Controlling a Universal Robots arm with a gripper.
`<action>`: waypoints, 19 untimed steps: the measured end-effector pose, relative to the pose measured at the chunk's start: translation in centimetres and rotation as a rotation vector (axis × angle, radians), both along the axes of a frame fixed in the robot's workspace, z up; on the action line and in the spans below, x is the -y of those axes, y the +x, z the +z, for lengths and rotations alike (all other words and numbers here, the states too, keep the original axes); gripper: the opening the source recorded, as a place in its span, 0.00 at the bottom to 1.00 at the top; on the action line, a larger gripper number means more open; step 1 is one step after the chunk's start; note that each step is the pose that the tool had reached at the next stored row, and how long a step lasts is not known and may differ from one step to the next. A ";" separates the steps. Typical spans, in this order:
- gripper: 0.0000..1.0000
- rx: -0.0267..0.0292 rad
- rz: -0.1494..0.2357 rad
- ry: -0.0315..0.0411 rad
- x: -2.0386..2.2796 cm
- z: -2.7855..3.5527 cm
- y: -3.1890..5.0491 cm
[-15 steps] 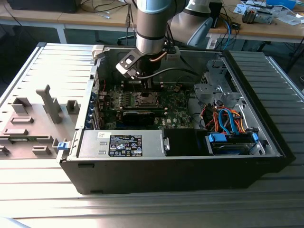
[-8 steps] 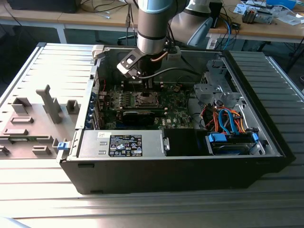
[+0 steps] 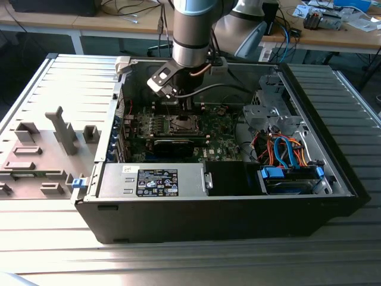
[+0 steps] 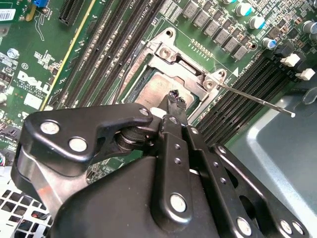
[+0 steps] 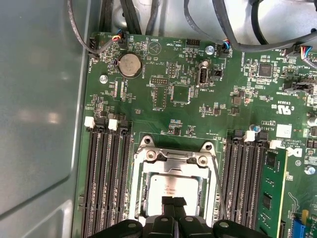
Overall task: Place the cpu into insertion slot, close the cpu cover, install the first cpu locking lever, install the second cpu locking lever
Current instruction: 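Close the cpu cover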
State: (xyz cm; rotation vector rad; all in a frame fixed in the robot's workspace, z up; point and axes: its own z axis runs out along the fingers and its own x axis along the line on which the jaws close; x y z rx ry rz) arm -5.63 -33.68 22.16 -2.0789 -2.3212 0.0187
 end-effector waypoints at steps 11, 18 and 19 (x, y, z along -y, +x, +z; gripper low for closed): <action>0.11 0.0001 0.000 0.0001 0.00 0.72 0.31; 0.11 -0.0001 0.000 -0.0001 0.00 0.97 0.65; 0.11 0.0000 0.000 0.0000 0.00 1.08 0.68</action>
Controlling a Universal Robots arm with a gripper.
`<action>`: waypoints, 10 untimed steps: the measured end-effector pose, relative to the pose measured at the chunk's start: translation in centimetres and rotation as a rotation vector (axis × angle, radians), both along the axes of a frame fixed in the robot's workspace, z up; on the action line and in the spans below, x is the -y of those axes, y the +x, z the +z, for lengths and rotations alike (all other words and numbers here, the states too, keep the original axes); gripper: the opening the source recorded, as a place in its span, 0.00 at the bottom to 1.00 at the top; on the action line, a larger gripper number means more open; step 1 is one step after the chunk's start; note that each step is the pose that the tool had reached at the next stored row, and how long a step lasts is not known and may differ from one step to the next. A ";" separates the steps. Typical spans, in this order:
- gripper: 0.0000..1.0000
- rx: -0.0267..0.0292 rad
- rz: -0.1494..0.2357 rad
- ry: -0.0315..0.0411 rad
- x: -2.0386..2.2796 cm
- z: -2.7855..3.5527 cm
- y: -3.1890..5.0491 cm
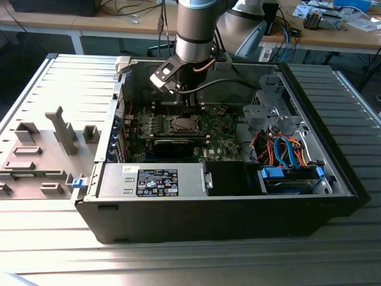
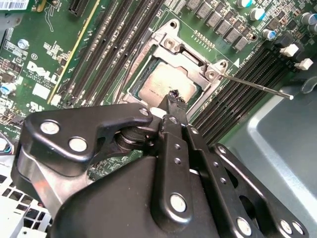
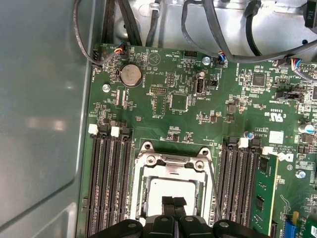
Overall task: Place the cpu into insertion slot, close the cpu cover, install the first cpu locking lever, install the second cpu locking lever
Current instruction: 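Close the cpu cover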
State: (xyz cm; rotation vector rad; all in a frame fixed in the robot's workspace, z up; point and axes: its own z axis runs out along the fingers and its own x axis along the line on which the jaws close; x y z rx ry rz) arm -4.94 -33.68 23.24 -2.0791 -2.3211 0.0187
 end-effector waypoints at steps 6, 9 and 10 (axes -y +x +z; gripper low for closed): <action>0.11 0.0000 0.000 0.0000 0.00 0.59 0.03; 0.11 0.0000 0.000 0.0000 0.00 1.01 0.03; 0.11 0.0000 0.000 0.0001 0.00 1.12 0.03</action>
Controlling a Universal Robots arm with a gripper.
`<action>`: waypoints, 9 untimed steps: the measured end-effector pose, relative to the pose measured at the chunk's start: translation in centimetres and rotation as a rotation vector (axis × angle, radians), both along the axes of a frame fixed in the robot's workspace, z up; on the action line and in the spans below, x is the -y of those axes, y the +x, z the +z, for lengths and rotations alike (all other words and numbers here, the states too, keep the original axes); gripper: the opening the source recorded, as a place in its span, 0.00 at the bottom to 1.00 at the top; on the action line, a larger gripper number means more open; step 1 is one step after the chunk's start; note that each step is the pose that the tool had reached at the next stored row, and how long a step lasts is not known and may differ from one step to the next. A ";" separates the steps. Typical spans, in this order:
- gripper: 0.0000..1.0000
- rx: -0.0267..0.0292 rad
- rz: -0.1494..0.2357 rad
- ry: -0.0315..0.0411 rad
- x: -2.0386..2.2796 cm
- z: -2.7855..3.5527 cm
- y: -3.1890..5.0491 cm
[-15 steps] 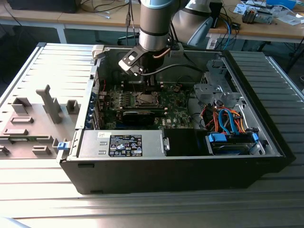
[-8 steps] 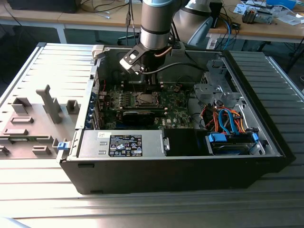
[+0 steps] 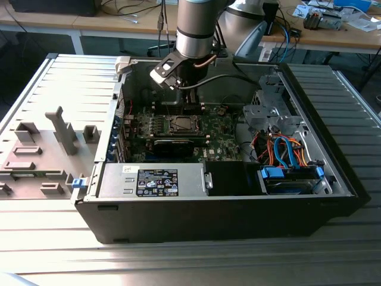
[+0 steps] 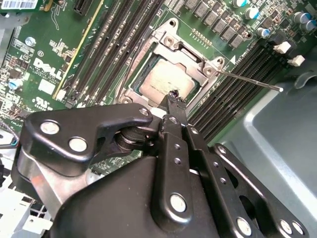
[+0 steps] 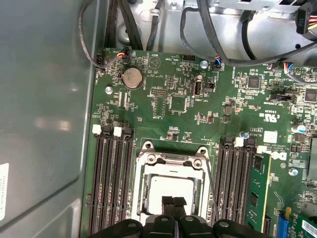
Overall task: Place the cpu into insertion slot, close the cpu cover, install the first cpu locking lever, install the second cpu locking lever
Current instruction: 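Close the cpu cover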
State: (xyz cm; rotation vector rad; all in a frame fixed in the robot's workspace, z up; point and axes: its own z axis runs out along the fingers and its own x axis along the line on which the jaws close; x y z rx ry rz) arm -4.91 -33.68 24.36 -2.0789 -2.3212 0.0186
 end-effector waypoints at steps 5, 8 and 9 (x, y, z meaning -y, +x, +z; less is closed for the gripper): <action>0.11 0.0000 0.000 0.0000 0.00 0.76 0.00; 0.11 0.0000 0.000 0.0000 0.00 0.78 0.00; 0.11 0.0000 0.000 0.0001 0.00 0.78 0.00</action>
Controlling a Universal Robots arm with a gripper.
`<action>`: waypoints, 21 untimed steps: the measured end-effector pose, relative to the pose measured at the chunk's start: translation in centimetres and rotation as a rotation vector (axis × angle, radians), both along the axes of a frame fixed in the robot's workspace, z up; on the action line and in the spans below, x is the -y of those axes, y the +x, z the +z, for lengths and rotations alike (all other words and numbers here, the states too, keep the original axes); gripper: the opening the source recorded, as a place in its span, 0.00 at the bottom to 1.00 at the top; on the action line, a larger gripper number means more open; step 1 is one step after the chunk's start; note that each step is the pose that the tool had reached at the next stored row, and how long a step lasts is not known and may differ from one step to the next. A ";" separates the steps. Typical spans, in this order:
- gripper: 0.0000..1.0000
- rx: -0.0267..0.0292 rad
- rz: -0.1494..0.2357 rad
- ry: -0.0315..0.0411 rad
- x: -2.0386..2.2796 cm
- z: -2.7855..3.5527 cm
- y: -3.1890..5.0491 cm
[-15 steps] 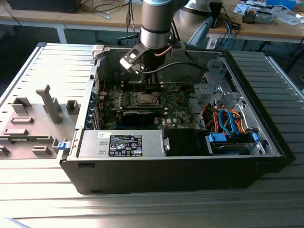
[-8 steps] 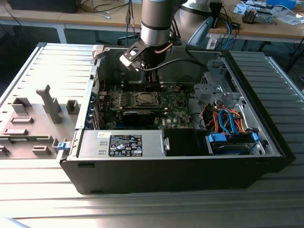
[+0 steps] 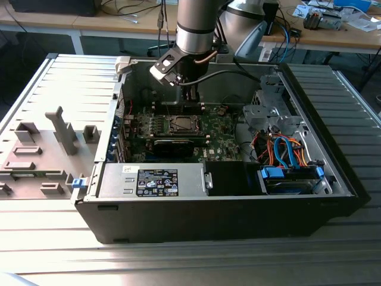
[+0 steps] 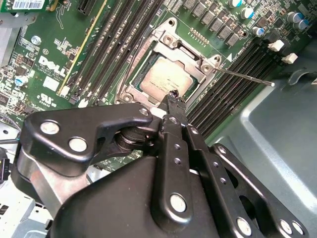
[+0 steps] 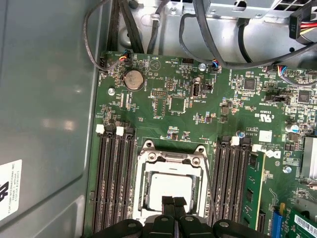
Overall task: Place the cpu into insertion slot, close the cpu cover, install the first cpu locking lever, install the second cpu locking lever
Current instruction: 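Close the cpu cover, then install the first cpu locking lever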
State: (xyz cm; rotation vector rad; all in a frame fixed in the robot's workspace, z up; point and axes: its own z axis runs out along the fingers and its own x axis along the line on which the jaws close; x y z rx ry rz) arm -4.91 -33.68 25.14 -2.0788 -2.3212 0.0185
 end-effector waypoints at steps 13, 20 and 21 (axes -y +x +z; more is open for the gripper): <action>0.11 -0.0001 0.017 -0.0002 0.00 0.02 0.00; 0.11 0.0000 0.071 -0.0001 0.00 0.02 0.00; 0.11 0.0000 0.079 -0.0001 0.00 0.02 0.00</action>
